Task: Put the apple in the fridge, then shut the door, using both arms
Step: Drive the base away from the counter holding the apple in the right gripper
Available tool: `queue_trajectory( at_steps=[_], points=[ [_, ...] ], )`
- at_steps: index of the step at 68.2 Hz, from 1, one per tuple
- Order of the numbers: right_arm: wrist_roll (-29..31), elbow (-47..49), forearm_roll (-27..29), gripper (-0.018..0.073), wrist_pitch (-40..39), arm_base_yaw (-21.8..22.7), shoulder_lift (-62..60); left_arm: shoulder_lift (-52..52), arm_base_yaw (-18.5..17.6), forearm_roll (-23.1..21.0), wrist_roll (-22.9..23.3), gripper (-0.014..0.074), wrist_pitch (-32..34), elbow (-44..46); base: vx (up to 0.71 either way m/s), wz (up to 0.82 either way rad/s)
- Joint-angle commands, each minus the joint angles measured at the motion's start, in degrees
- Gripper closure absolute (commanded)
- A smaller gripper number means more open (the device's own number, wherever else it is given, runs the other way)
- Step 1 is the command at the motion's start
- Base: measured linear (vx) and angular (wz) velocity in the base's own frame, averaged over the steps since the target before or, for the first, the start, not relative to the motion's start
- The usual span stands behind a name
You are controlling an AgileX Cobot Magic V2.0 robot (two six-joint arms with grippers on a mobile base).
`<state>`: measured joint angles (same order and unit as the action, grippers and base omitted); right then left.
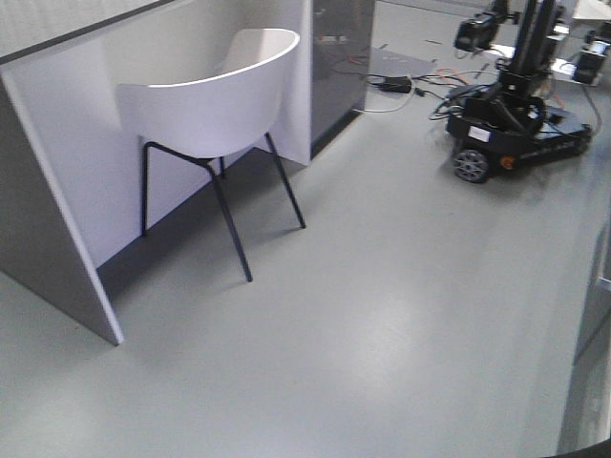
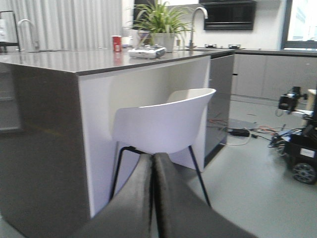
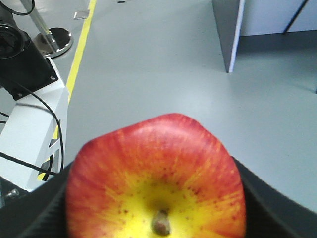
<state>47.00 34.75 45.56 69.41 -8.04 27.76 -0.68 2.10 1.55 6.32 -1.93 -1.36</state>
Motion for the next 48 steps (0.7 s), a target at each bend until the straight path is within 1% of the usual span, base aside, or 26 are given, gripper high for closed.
queue_trajectory(
  at_steps=[1, 19, 48],
  points=[
    [0.62, 1.5, 3.66, 0.0426, -1.84, -0.05, 0.43, -0.81, -0.16, -0.02, 0.51, 0.0602, 4.41, -1.67, 0.01, 0.35],
    [0.62, 1.5, 3.66, 0.0426, -1.84, -0.05, 0.43, -0.81, -0.16, -0.02, 0.51, 0.0602, 4.41, -1.67, 0.01, 0.41],
    [0.62, 1.5, 3.66, 0.0426, -1.84, -0.05, 0.43, -0.81, -0.16, -0.02, 0.51, 0.0602, 4.41, -1.67, 0.02, 0.52]
  ],
)
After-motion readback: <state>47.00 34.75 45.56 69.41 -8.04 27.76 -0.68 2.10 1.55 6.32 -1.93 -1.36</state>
